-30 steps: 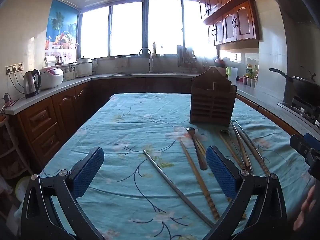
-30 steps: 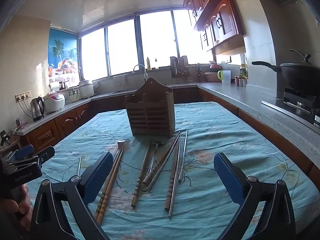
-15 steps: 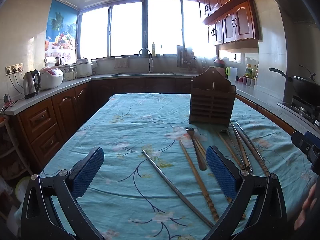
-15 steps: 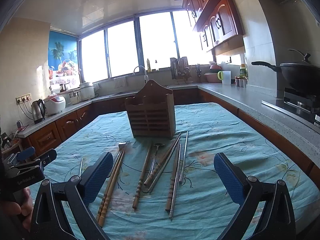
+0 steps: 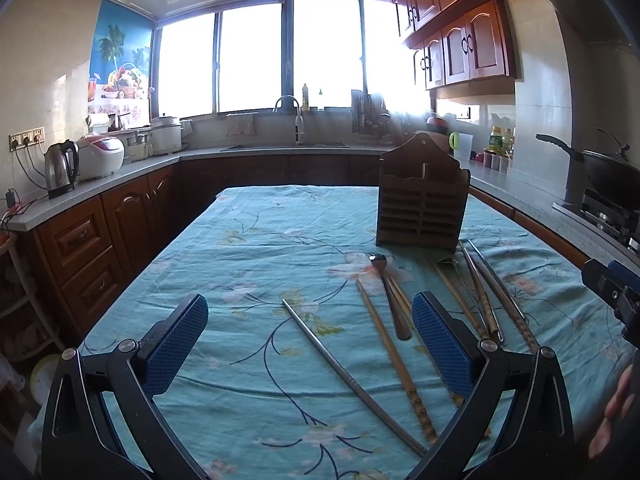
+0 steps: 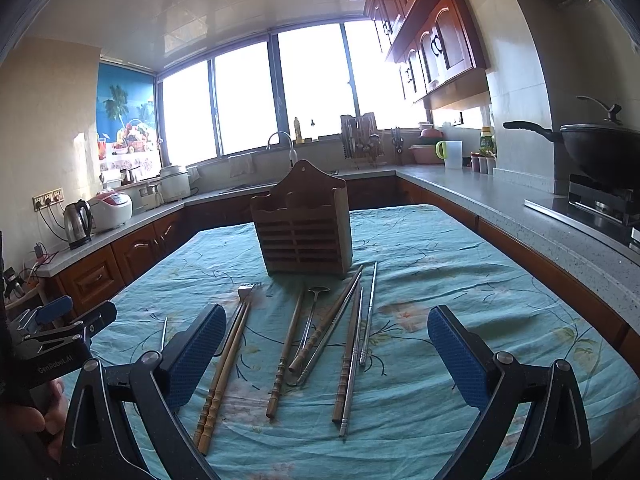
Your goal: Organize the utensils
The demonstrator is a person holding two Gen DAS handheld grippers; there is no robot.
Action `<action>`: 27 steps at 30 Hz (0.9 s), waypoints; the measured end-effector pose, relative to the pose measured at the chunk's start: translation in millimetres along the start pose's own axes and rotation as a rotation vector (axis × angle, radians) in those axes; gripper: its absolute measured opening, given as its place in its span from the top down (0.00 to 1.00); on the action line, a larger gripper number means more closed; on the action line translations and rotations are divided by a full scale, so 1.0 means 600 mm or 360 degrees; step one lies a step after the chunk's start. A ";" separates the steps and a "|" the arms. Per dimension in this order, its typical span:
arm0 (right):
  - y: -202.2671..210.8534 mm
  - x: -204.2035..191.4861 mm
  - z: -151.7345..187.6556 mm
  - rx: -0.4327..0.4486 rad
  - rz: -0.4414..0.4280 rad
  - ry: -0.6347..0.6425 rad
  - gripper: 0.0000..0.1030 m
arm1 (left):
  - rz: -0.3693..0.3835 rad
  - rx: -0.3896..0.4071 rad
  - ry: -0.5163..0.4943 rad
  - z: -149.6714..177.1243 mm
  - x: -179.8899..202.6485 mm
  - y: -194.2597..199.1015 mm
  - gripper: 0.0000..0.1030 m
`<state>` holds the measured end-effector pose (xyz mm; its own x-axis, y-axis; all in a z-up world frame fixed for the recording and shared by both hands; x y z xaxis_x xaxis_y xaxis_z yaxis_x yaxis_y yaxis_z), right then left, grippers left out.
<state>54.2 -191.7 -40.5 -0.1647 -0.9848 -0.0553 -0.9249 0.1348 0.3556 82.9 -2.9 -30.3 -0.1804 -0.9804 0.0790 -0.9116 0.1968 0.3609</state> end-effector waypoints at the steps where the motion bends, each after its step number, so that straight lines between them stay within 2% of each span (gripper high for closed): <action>1: 0.000 0.000 0.000 0.0000 0.0000 0.0000 0.01 | 0.0001 -0.0003 -0.0001 0.000 0.000 0.000 0.00; 14: -0.001 -0.002 0.000 -0.0011 -0.0006 -0.0004 0.01 | 0.0028 -0.0018 0.0013 0.004 0.005 -0.012 0.00; 19: -0.005 -0.010 0.001 -0.0039 -0.0041 0.0002 0.01 | 0.0051 -0.0090 0.0055 0.009 0.006 -0.025 0.00; 22: -0.009 -0.015 -0.002 -0.0053 -0.0066 0.0007 0.01 | 0.0075 -0.0194 0.0121 0.018 0.003 -0.031 0.00; 27: -0.020 -0.021 -0.007 -0.0093 -0.0109 0.0009 0.01 | 0.0083 -0.0247 0.0103 0.019 0.001 -0.044 0.00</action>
<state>68.8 -181.4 -40.0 -0.0995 -0.9921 -0.0762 -0.9123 0.0604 0.4051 102.7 -8.8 -50.2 -0.1975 -0.9673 0.1590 -0.8328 0.2511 0.4933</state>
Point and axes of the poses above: each gripper's, at about its wrist camera, not at the fingertips, and y roughly against the way its jaws point, x to its right, z to its underside, the point moved 9 cm from there along -y, roughly the way its jaws point, and after that the axes turned 11 degrees about z, right-handed, at the moved point
